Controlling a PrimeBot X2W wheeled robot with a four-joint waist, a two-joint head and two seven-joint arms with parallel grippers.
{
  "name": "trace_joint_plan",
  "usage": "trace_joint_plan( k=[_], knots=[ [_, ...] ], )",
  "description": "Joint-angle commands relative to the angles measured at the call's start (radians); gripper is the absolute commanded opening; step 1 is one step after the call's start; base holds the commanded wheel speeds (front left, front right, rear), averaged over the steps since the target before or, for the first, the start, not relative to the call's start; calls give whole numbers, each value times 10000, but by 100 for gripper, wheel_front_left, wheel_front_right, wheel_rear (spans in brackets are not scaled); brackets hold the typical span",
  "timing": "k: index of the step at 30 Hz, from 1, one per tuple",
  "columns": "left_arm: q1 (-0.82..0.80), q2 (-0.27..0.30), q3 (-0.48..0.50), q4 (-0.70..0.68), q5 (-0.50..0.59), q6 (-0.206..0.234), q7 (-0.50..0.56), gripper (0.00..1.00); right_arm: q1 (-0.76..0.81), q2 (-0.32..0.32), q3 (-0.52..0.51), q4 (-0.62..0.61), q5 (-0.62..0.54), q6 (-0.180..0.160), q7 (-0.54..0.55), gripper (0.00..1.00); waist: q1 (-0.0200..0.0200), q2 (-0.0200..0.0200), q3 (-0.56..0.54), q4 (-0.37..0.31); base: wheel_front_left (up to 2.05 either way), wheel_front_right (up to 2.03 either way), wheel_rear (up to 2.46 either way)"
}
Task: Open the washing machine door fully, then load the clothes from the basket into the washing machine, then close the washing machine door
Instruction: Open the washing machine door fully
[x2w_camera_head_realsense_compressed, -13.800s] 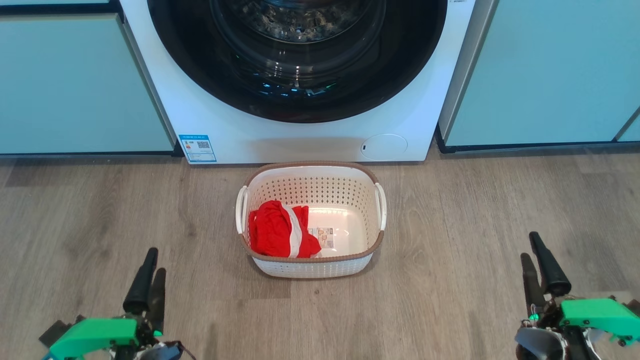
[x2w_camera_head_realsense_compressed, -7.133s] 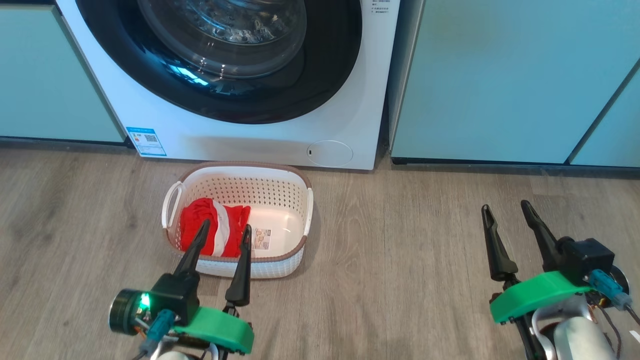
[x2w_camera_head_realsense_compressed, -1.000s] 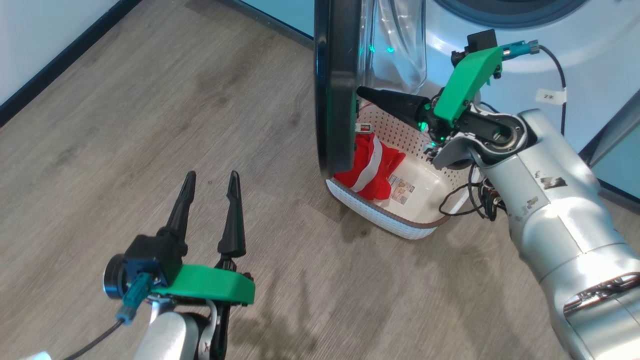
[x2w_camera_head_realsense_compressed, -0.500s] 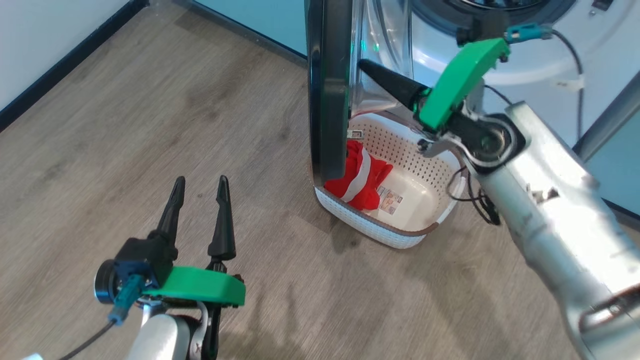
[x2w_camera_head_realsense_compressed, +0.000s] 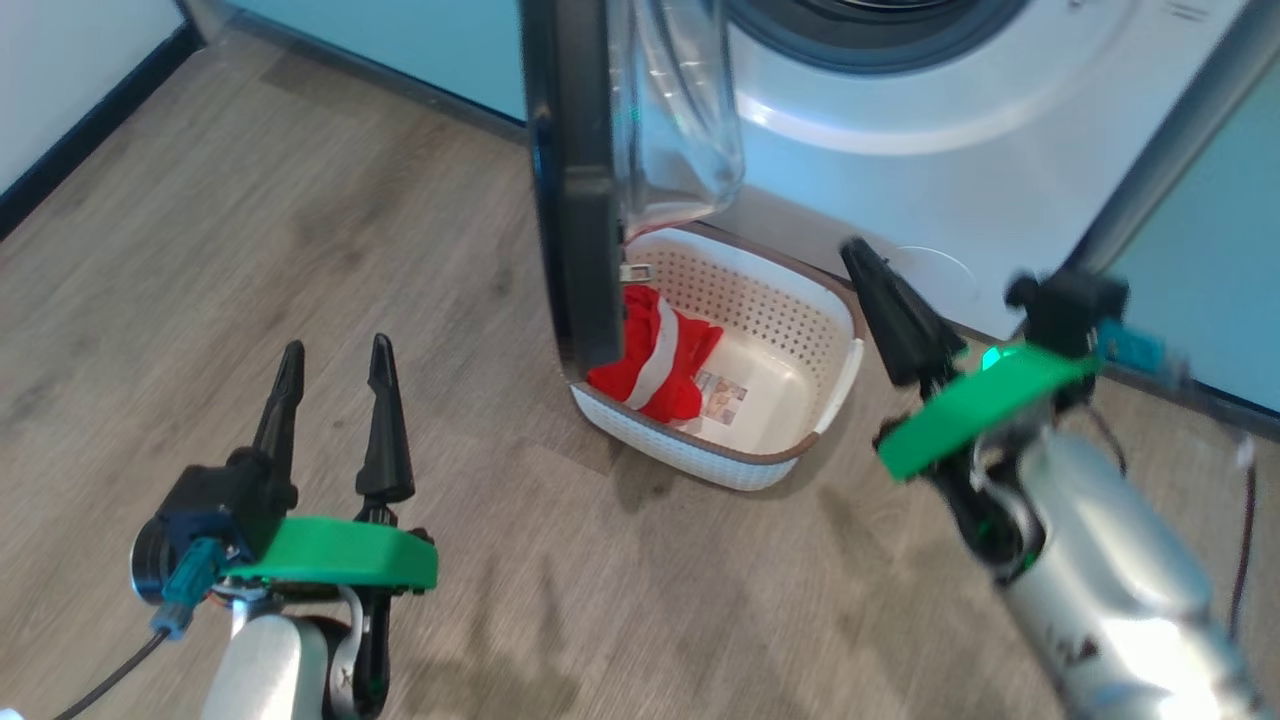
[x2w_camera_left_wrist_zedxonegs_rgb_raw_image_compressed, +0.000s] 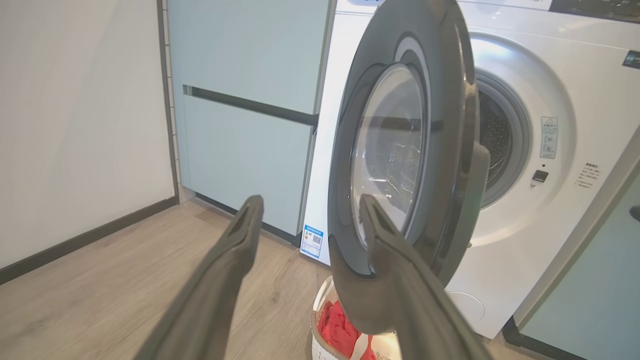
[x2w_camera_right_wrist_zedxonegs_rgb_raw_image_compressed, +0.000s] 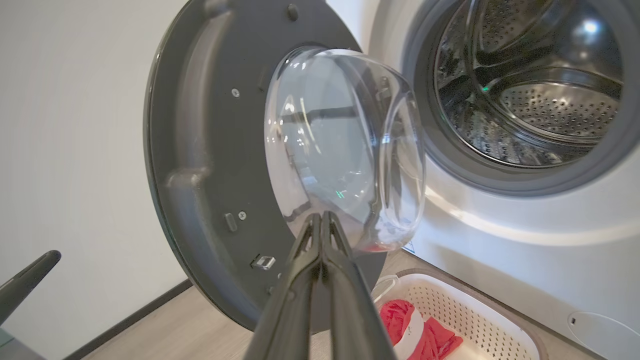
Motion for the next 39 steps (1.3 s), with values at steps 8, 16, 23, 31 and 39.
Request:
trace_joint_plan(
  k=[8, 16, 23, 31, 39],
  knots=[
    [-318, 87, 432, -333, 88, -244, -95, 100, 2544, 1720, -2738, -2089, -2450, 81, -813, 0, 0, 0, -11, -582, 0, 0, 0],
    [-291, 87, 140, 26, 343, -302, -95, 100, 4179, 1796, -3284, -3471, -3034, 81, -916, 0, 0, 0, -9, -683, 0, 0, 0],
    [-222, 87, 69, 149, 278, -196, -95, 100, 4450, 1798, -3414, -3840, -3106, 81, -930, 100, 0, 0, -12, -708, 0, 0, 0],
    [-182, 87, -77, 351, 573, -89, -95, 100, 4526, 1799, -3468, -3860, -3214, 81, -934, 100, 0, 0, -42, -676, 0, 0, 0],
    [-170, 87, -89, 442, 597, -63, -95, 100, 4551, 1799, -3622, -3742, -3853, 81, -928, 100, 0, 0, -67, -743, 0, 0, 0]
  ],
)
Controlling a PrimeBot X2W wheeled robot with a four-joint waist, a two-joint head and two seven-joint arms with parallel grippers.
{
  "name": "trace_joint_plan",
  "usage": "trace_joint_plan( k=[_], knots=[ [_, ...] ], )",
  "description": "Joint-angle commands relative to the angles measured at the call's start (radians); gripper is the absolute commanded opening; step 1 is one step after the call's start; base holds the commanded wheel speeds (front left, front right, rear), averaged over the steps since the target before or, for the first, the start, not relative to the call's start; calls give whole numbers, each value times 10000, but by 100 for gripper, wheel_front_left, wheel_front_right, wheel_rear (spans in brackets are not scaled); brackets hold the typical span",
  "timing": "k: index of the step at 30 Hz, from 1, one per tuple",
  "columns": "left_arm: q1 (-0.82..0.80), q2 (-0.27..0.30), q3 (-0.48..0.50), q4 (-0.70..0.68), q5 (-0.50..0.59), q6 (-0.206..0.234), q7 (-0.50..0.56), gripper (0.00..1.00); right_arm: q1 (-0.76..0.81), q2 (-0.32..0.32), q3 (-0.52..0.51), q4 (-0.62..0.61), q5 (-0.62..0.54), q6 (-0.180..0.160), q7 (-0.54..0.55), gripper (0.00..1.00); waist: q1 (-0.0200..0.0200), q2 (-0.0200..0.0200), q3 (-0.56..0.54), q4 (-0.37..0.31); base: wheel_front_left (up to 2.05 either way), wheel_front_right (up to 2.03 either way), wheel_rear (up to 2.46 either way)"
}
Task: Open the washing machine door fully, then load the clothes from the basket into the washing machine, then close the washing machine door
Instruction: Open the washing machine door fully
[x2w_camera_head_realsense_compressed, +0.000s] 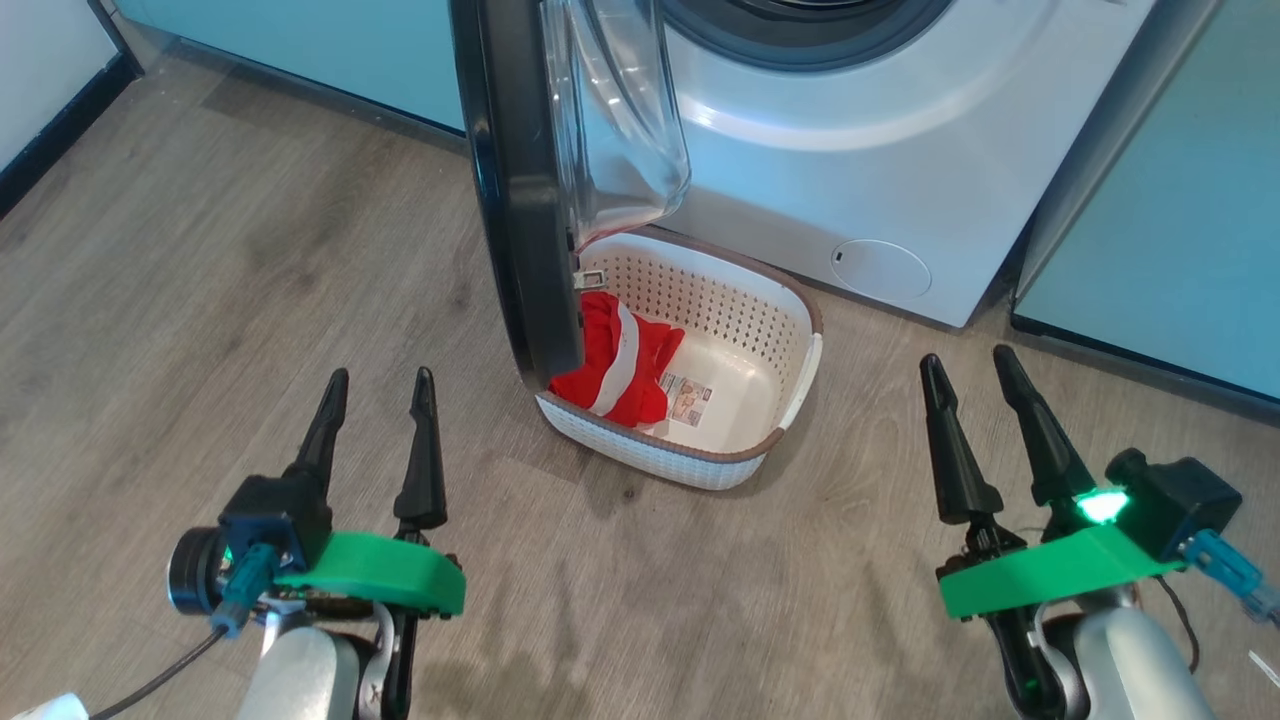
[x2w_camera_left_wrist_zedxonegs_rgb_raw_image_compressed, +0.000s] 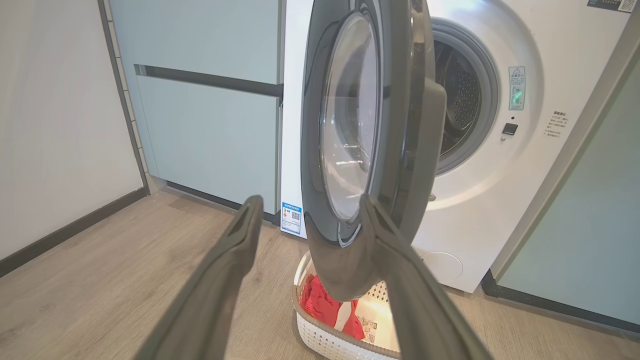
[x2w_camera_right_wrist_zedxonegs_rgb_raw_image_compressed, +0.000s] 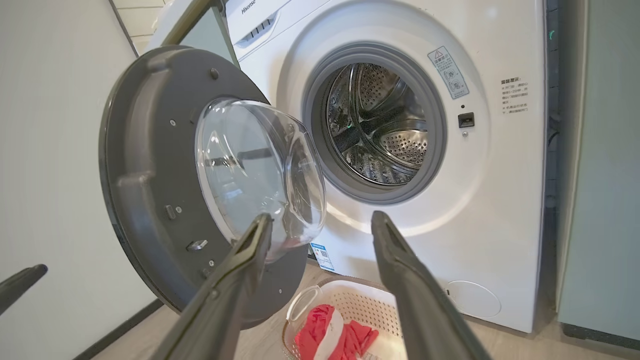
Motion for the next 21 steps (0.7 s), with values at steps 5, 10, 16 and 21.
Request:
trace_joint_plan(
  k=[5, 10, 16, 21],
  knots=[
    [-224, 91, 258, -273, 60, 42, -95, 100, -111, 48, 88, -241, -771, 81, -14, 100, 0, 0, -1, -7, 0, 0, 0],
    [-229, 91, 247, -259, 66, 41, -95, 100, -121, 49, 18, -304, -1295, 81, 87, 100, 0, 0, 9, 3, 0, 0, 0],
    [-226, 91, 228, -247, 53, 60, -95, 100, -102, 49, -54, -354, -1427, 81, 173, 100, 0, 0, 5, -1, 0, 0, 0],
    [-191, 91, 245, -258, 43, 80, -95, 100, -83, 49, -81, -372, -1365, 81, 194, 100, 0, 0, -8, -33, 0, 0, 0]
  ],
)
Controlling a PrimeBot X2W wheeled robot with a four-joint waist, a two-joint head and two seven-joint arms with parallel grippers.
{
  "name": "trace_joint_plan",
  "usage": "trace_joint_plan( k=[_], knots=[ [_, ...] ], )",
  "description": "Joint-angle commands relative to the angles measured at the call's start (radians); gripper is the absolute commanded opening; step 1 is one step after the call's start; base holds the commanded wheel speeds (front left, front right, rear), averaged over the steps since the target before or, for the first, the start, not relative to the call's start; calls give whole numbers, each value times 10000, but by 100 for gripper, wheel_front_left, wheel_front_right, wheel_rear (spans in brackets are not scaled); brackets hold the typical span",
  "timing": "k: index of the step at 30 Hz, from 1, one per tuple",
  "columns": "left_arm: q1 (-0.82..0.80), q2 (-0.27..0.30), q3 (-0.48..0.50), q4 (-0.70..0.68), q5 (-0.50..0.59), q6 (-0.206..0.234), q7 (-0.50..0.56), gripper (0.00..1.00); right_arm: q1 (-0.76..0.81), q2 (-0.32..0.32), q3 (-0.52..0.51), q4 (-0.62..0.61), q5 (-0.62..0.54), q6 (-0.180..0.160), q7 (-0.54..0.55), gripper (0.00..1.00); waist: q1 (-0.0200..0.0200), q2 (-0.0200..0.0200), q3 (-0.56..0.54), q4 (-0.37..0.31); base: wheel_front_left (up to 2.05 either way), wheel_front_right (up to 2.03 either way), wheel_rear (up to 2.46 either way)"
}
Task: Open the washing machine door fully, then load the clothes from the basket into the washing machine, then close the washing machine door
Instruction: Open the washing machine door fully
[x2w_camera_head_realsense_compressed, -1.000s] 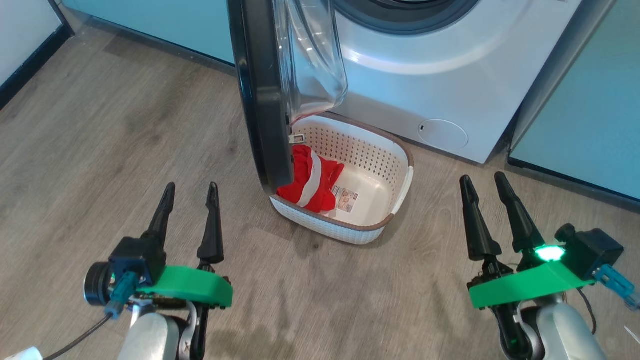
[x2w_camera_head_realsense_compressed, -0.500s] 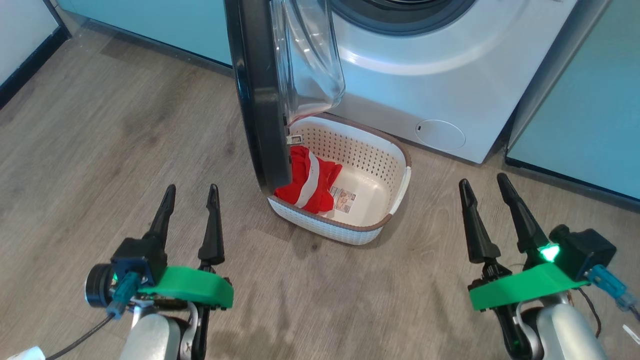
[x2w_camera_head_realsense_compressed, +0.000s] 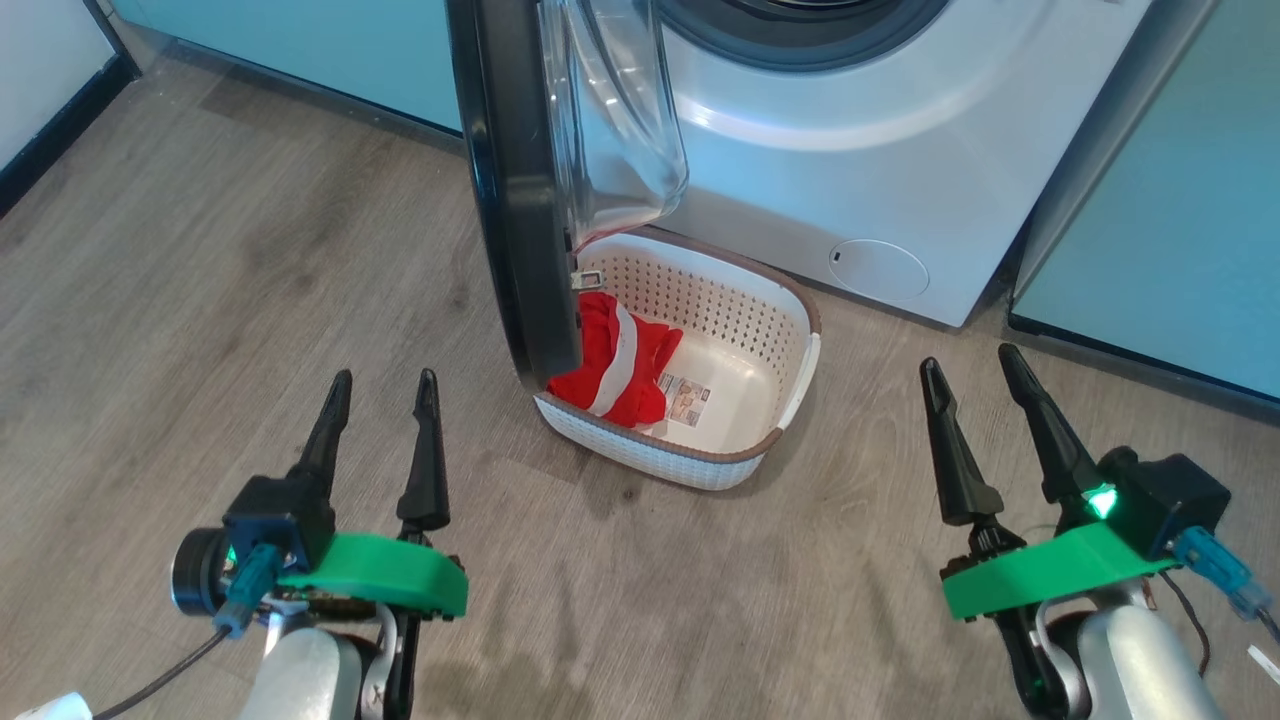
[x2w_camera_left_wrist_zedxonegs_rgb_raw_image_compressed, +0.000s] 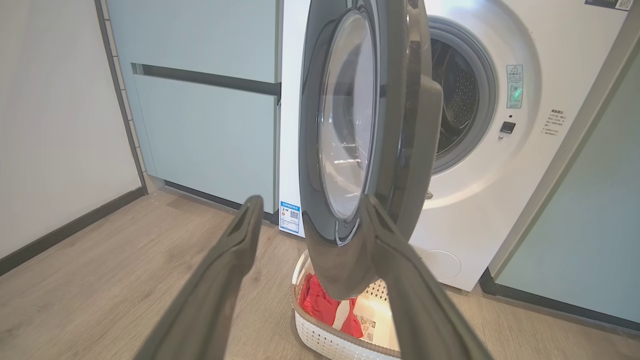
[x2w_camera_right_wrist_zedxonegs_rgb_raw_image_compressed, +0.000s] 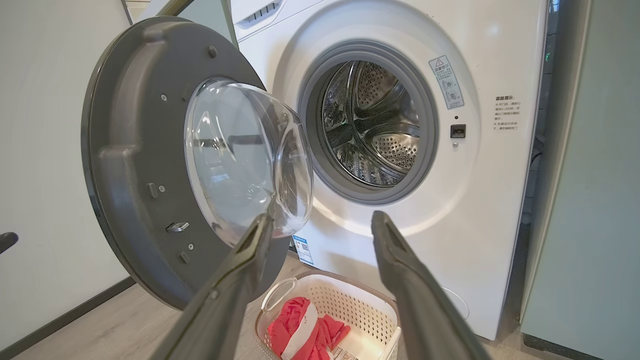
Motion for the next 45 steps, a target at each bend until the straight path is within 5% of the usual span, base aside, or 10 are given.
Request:
trace_joint_plan(
  k=[1, 2, 15, 25, 32, 45],
  knots=[
    [-183, 91, 285, -277, 5, 26, -95, 100, -85, 47, 174, -377, -5, 81, 44, 100, 0, 0, 5, -9, 0, 0, 0],
    [-176, 91, 260, -245, -33, -44, -95, 0, -83, 47, 172, -388, 11, 81, 48, 100, 0, 0, 9, -13, 0, 0, 0],
    [-716, 91, 875, -1569, 0, 75, -95, 0, -132, 47, 290, -665, -82, 81, 170, 100, 0, 0, 258, -45, 0, 0, 0],
    [-2933, 91, 931, -2769, -151, 65, -95, 0, -281, 47, 445, -757, -184, 81, 262, 100, 0, 0, 515, -387, 0, 0, 0],
    [-3715, 91, -177, -1922, -159, -195, -95, 0, -351, 47, 521, -702, -156, 81, 229, 100, 0, 0, 581, -729, 0, 0, 0],
    [-3965, 91, -1983, 1648, -793, -186, -95, 0, -461, 47, 690, -567, -123, 81, 98, 100, 0, 0, 760, -1318, 0, 0, 0]
  ],
)
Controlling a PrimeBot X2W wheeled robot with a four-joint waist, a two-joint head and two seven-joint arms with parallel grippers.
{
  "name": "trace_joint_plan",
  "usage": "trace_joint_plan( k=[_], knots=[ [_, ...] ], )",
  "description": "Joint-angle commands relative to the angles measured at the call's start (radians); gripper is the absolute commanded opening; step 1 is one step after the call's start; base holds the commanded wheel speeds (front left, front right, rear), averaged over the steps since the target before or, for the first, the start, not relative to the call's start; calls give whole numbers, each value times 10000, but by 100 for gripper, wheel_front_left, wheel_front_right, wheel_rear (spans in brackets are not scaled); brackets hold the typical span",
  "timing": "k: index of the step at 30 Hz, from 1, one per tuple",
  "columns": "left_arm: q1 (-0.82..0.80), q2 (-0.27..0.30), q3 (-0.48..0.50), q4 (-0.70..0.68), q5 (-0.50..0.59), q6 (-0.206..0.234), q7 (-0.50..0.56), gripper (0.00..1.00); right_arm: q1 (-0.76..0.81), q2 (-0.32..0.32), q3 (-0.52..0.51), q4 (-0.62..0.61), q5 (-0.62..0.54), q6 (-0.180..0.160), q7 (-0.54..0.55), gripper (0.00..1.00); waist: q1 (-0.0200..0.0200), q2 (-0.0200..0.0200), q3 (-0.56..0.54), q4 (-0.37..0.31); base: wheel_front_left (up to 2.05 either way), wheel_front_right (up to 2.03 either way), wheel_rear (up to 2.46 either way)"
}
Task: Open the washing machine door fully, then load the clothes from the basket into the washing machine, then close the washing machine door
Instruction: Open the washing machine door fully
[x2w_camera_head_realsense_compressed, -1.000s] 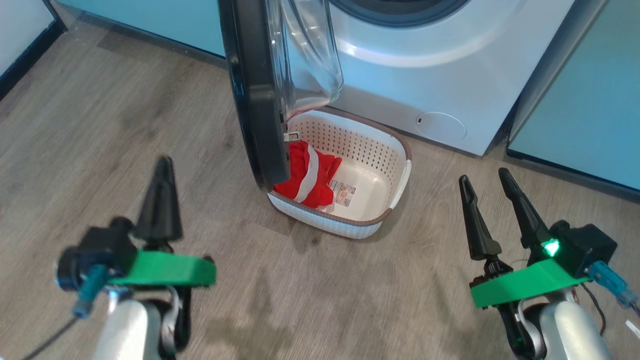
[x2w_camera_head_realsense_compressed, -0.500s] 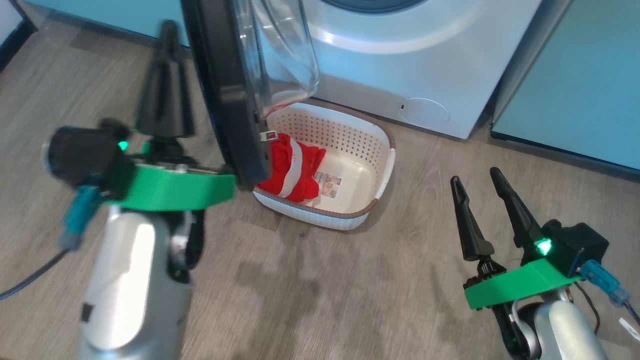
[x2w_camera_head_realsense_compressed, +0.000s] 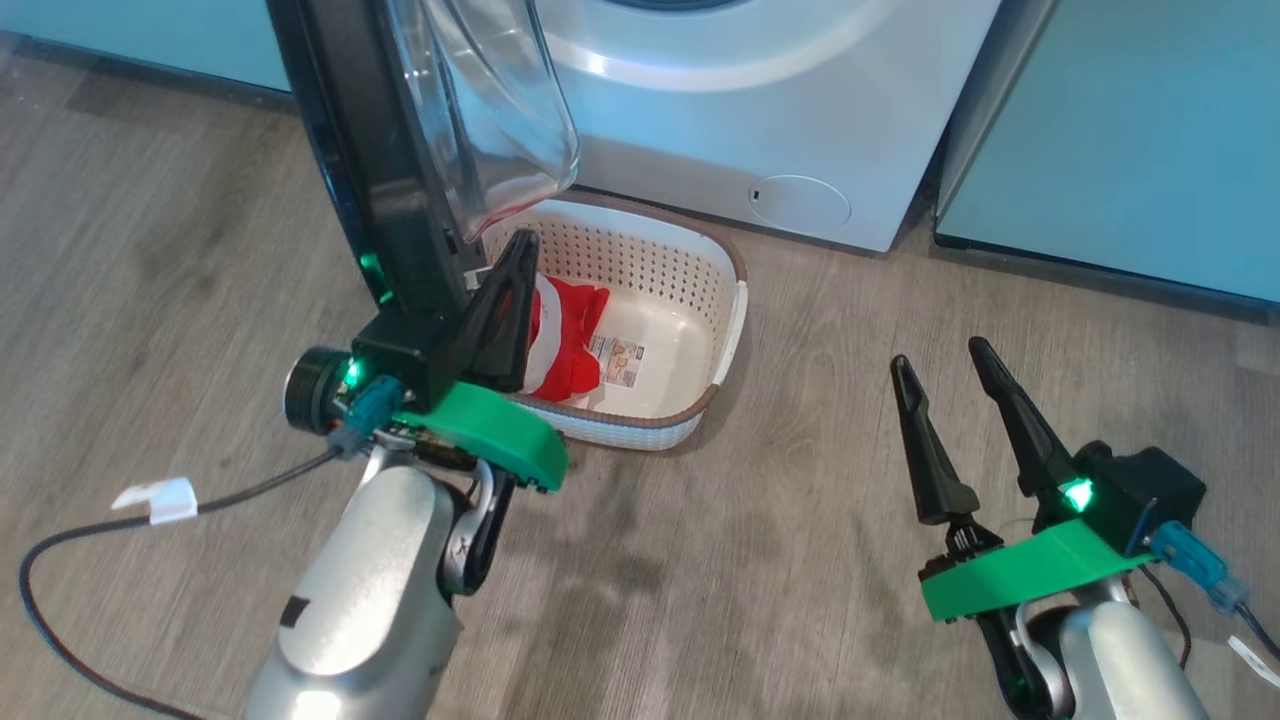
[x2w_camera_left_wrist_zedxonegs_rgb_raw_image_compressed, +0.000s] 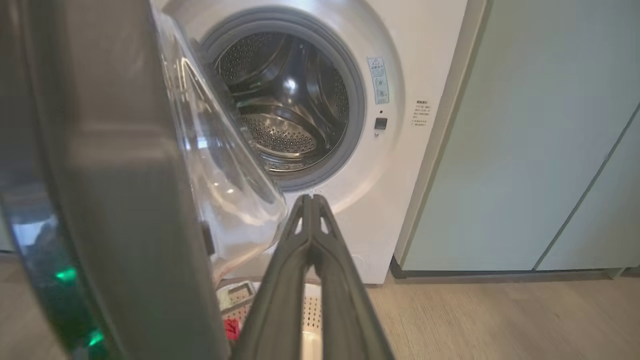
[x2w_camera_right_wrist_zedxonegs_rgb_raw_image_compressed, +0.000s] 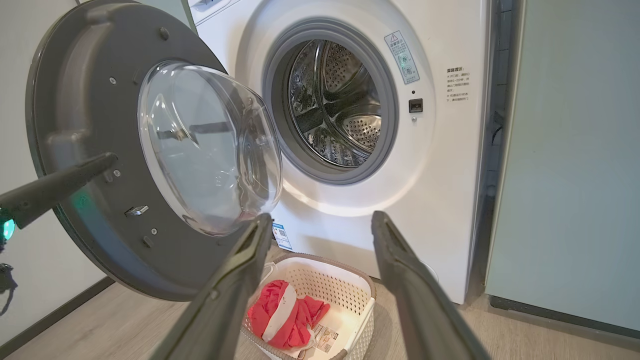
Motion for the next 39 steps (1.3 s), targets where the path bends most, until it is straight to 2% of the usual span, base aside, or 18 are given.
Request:
trace_joint_plan(
  k=[1, 9, 20, 31, 39],
  knots=[
    [-549, 118, 348, -95, -140, 62, -49, 0, -405, 45, 289, -281, -41, 79, -84, 100, 0, 0, 31, -35, 0, 0, 0],
    [-709, 118, 750, 1030, -252, 154, -49, 0, -375, 45, 297, -205, -10, 79, -145, 100, 0, 0, 73, 26, 0, 0, 0],
    [-527, 118, 1739, 1145, -167, 140, -49, 0, -351, 45, 264, -228, -132, 79, -84, 100, 0, 0, 230, 626, 0, 0, 0],
    [-680, 175, 3651, 1117, 17, -156, -49, 0, -482, 45, 254, -593, -453, 79, 284, 100, 0, 0, 951, 1182, 0, 0, 0],
    [-1267, 537, 5111, 1196, 282, -471, -49, 0, -690, 45, 161, -1102, -882, 79, 759, 100, 0, 0, 1798, 1322, 0, 0, 0]
  ],
)
